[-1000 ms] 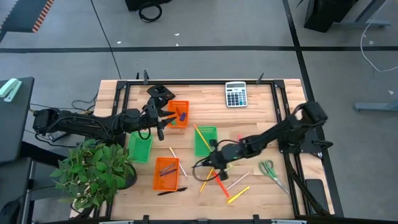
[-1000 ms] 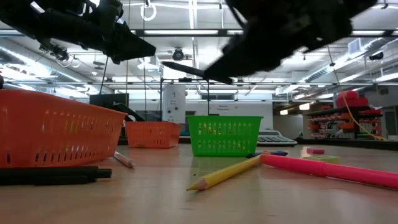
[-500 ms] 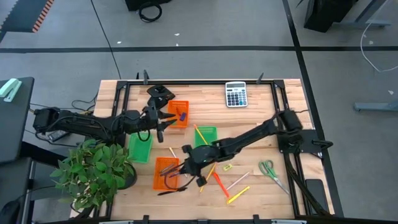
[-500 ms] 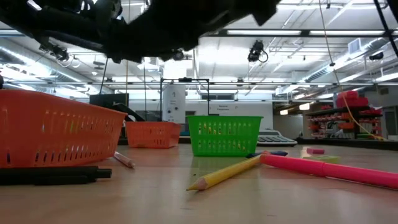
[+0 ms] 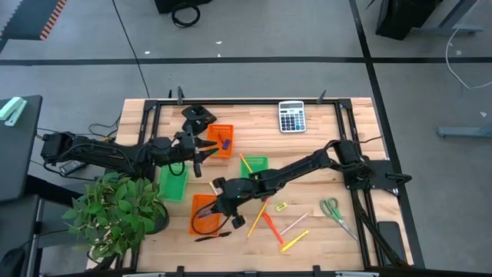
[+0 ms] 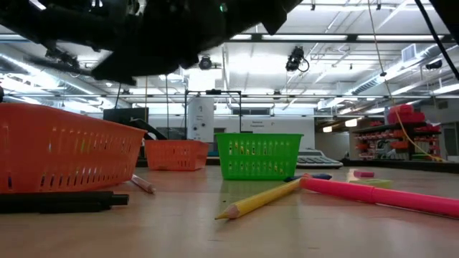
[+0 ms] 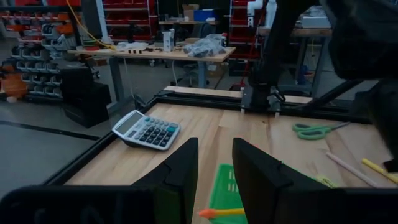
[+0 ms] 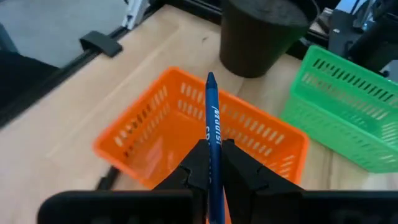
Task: Sort crayons/erasers/pens/pencils in bins
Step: Put the blue crayon into the bottom orange basket, then put the pink eraser into the top orange basket
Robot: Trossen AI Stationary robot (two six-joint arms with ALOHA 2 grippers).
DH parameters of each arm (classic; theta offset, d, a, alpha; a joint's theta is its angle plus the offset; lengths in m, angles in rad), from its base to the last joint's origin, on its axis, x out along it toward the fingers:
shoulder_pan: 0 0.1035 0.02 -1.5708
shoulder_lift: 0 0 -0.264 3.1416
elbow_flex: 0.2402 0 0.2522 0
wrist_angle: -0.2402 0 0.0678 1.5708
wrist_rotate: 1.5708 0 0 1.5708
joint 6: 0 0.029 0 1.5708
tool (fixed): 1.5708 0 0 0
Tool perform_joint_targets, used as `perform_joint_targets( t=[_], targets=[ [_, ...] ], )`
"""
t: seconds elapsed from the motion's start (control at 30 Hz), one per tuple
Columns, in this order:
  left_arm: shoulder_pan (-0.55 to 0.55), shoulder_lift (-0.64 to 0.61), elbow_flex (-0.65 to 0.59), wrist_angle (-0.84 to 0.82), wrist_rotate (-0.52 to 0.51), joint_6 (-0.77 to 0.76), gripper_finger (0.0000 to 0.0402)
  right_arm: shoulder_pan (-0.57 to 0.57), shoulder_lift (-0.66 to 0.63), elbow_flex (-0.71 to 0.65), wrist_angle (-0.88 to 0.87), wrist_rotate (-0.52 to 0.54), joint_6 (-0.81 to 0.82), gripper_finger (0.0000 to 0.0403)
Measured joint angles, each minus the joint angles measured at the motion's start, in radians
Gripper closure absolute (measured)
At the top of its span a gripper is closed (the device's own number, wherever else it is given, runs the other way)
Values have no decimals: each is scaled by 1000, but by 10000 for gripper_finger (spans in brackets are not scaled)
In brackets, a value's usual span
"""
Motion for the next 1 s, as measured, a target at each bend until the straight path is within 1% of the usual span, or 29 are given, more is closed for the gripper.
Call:
perform_joint_targets(
  t=[0.07,0.2,0.3,0.63,0.73,1.0],
  targets=[
    [-4,-1,0,-1,0,-4,294,-12,1,-1,-37,-8,-16,365],
    [-25,-1,0,-37,6,-58,294,-34,16,-1,-21,-59,-19,365],
    [-45,-1,0,-76,11,-60,294,-39,25,0,-2,-85,-34,365],
    [-79,-1,0,-86,11,-69,294,-39,24,-1,27,-86,-40,364],
    [-91,-1,0,-87,11,-89,294,-39,24,-1,38,-85,-40,354],
    [-146,-1,0,-128,11,-118,294,-40,24,-1,76,-83,-39,305]
  ],
)
